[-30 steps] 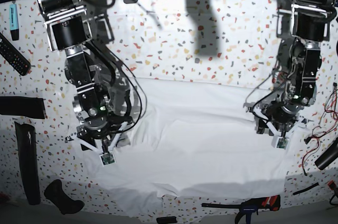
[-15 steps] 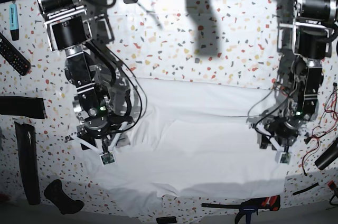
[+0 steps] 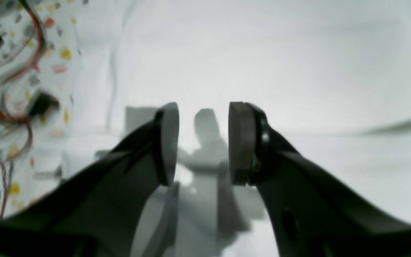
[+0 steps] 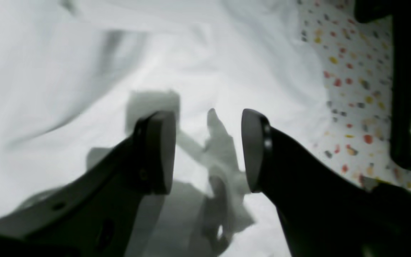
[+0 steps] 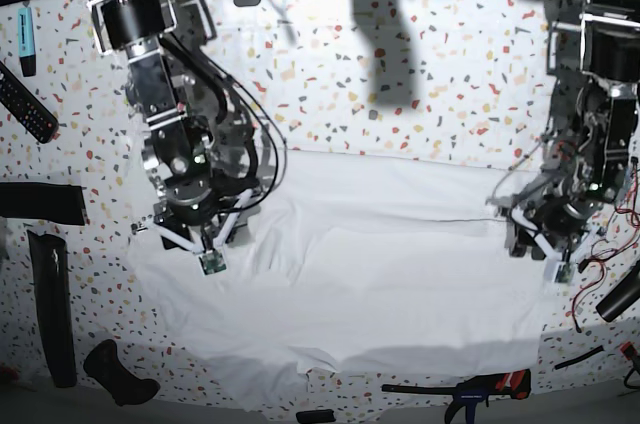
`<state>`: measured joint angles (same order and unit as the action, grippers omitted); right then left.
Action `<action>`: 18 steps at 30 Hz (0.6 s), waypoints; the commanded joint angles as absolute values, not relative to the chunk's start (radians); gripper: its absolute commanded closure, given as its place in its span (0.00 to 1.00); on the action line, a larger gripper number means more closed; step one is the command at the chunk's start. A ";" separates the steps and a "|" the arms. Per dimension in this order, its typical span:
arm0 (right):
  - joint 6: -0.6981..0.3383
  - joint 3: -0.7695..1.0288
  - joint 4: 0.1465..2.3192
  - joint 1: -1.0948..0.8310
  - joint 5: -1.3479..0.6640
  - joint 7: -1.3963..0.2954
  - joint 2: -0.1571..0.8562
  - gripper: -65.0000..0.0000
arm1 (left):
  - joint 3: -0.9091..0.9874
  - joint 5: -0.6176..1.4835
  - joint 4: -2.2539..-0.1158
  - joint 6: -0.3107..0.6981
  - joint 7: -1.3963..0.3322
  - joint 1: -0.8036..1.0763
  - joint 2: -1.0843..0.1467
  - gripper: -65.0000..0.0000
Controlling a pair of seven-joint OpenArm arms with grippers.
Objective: Fold the T-shirt properly
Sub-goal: 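Regrasp the shirt fabric with both grippers near the folded edge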
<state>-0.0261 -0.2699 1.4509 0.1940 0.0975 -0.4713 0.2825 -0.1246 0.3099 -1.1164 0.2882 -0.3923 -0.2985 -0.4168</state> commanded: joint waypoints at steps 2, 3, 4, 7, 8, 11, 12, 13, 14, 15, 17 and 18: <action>-0.019 -0.266 1.519 0.187 0.096 -0.445 0.291 0.54 | -0.118 0.315 -1.135 0.285 -0.364 -0.297 -0.439 0.65; -0.019 -0.266 1.538 0.174 0.092 -0.446 0.291 0.54 | -0.118 0.315 -1.135 0.285 -0.364 -0.285 -0.438 0.65; -0.019 -0.266 1.550 0.163 0.086 -0.445 0.291 0.54 | -0.119 0.316 -1.135 0.285 -0.362 -0.276 -0.435 0.65; -0.023 -0.266 1.536 0.154 0.037 -0.427 0.291 0.54 | -0.118 0.315 -1.135 0.280 -0.343 -0.257 -0.427 0.65; -0.024 -0.266 1.522 0.152 0.025 -0.405 0.291 0.54 | -0.119 0.316 -1.135 0.277 -0.331 -0.254 -0.427 0.65; -0.024 -0.266 1.466 0.160 -0.020 -0.361 0.290 0.54 | -0.118 0.315 -1.135 0.278 -0.322 -0.255 -0.429 0.65; -0.025 -0.266 1.446 0.167 -0.041 -0.356 0.288 0.54 | -0.119 0.315 -1.135 0.278 -0.315 -0.255 -0.429 0.65; -0.028 -0.265 1.427 0.176 -0.042 -0.351 0.284 0.54 | -0.119 0.315 -1.135 0.278 -0.304 -0.255 -0.429 0.65; -0.034 -0.265 1.407 0.187 -0.041 -0.347 0.278 0.54 | -0.119 0.315 -1.135 0.278 -0.289 -0.254 -0.429 0.65; -0.050 -0.266 1.388 0.200 -0.038 -0.343 0.272 0.54 | -0.119 0.315 -1.135 0.278 -0.273 -0.254 -0.429 0.65; -0.080 -0.266 1.349 0.225 -0.038 -0.341 0.259 0.54 | -0.119 0.302 -1.135 0.278 -0.234 -0.254 -0.429 0.65; -0.094 -0.266 1.328 0.237 -0.039 -0.336 0.253 0.54 | -0.119 0.282 -1.135 0.278 -0.214 -0.254 -0.429 0.65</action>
